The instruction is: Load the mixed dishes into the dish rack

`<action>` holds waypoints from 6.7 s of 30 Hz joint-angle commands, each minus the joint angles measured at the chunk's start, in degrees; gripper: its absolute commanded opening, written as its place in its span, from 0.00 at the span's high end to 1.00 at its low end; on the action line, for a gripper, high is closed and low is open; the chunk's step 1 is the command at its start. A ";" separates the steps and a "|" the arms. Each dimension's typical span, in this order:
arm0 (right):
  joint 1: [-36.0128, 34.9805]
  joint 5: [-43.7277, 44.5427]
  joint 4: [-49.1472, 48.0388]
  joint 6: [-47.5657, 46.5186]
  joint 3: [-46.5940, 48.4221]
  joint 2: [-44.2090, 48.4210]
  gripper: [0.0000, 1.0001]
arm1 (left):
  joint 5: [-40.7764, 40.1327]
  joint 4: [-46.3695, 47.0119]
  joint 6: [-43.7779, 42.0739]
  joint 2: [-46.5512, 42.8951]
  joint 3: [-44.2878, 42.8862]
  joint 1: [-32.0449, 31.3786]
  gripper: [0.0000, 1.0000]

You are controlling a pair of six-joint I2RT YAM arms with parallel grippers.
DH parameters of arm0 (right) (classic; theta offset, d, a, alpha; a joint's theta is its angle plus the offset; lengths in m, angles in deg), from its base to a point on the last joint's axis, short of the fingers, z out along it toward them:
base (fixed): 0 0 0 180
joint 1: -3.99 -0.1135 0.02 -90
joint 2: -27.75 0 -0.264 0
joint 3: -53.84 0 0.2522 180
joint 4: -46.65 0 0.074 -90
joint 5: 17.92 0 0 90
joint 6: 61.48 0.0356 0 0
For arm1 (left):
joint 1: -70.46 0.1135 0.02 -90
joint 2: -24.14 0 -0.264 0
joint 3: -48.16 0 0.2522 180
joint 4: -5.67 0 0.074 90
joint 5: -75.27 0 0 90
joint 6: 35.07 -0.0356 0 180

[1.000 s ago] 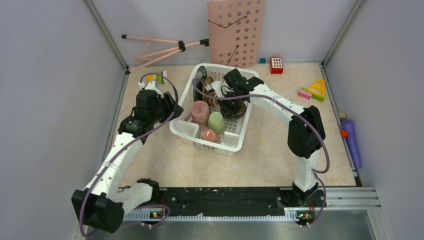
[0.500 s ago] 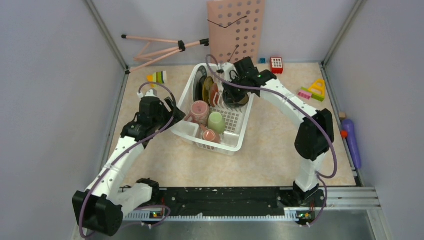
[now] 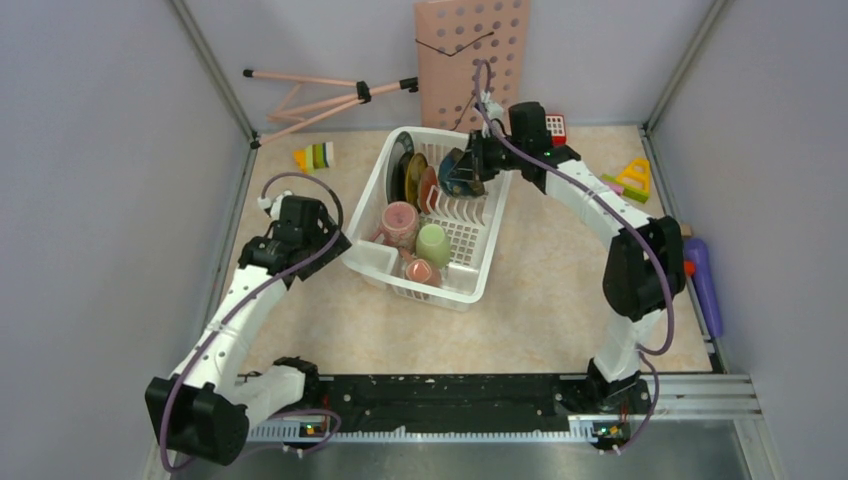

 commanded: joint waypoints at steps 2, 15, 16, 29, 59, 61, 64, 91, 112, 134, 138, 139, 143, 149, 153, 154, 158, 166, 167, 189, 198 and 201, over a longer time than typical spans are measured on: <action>-0.33 -16.88 -27.73 18.52 -2.29 -0.46 1.00 | -4.41 -2.81 -2.19 -3.16 -1.42 0.03 0.21; 2.29 -16.66 -66.02 49.28 -17.03 -3.14 1.00 | 2.67 5.86 -0.85 1.47 5.72 0.16 0.34; 2.38 -16.71 -64.16 48.11 -16.76 -2.95 1.00 | 1.53 5.81 -0.52 2.12 5.81 0.20 0.42; 3.92 10.13 -15.76 22.00 -13.24 4.78 1.00 | -2.11 11.25 -7.31 6.10 2.41 6.77 1.00; -0.43 20.39 -11.73 26.05 -33.99 30.88 1.00 | 19.47 32.40 -37.07 37.42 -20.77 6.79 1.00; 0.92 19.08 -13.02 26.28 -33.13 29.71 1.00 | 20.09 32.27 -37.94 38.39 -22.74 6.79 1.00; 3.50 15.86 -15.92 26.38 -31.35 27.31 1.00 | 19.17 29.81 -38.14 37.56 -24.18 6.79 0.85; 14.20 -7.69 -73.35 68.64 -39.13 15.02 1.00 | 4.90 37.97 -45.18 24.06 -21.23 -24.77 0.05; 14.23 -9.37 -75.84 75.95 -40.39 14.70 1.00 | 27.56 31.19 -47.00 34.58 -32.48 -26.17 0.03; 14.18 -8.46 -75.14 75.99 -40.66 14.42 1.00 | 25.74 28.93 -47.36 38.63 -37.08 -26.39 0.03; 14.24 -7.81 -75.11 76.38 -41.13 14.81 1.00 | 20.40 28.60 -47.80 39.65 -38.15 -27.26 0.03; 14.18 -7.52 -75.00 76.39 -41.25 14.99 1.00 | 18.84 28.39 -47.93 40.09 -38.68 -27.70 0.03; 14.12 -7.16 -74.80 76.30 -41.37 15.24 1.00 | 15.41 28.48 -48.83 41.34 -39.70 -29.41 0.03; 14.17 -7.22 -74.80 76.30 -41.69 15.50 1.00 | 13.42 26.99 -49.39 42.46 -41.64 -30.07 0.18; 14.16 -7.48 -74.44 75.53 -41.41 15.42 1.00 | 11.99 26.45 -50.10 42.39 -41.63 -30.03 0.49; 14.18 -7.55 -74.03 75.18 -41.37 15.41 0.94 | 11.77 26.45 -50.21 42.28 -41.57 -30.03 0.60; 14.57 -6.96 -68.07 70.92 -41.21 16.93 0.71 | 11.14 26.38 -50.55 42.32 -41.65 -30.12 1.00; 19.57 -4.15 -48.49 57.50 -41.71 24.27 0.31 | 5.61 27.93 -52.15 44.43 -42.64 -30.96 1.00; 20.62 -4.38 -48.28 57.12 -43.02 25.29 0.30 | 4.38 27.97 -52.66 44.96 -43.13 -31.26 1.00; 33.47 2.71 -27.94 42.02 -46.96 41.79 0.32 | -20.37 27.75 -67.64 59.94 -56.39 -41.87 1.00; 34.91 4.32 -26.23 40.53 -47.56 44.74 0.32 | -20.62 17.94 -68.85 66.91 -64.48 -43.12 0.94; 34.94 3.74 -26.98 40.94 -47.68 44.64 0.32 | -17.62 11.16 -68.13 68.91 -68.37 -43.11 0.69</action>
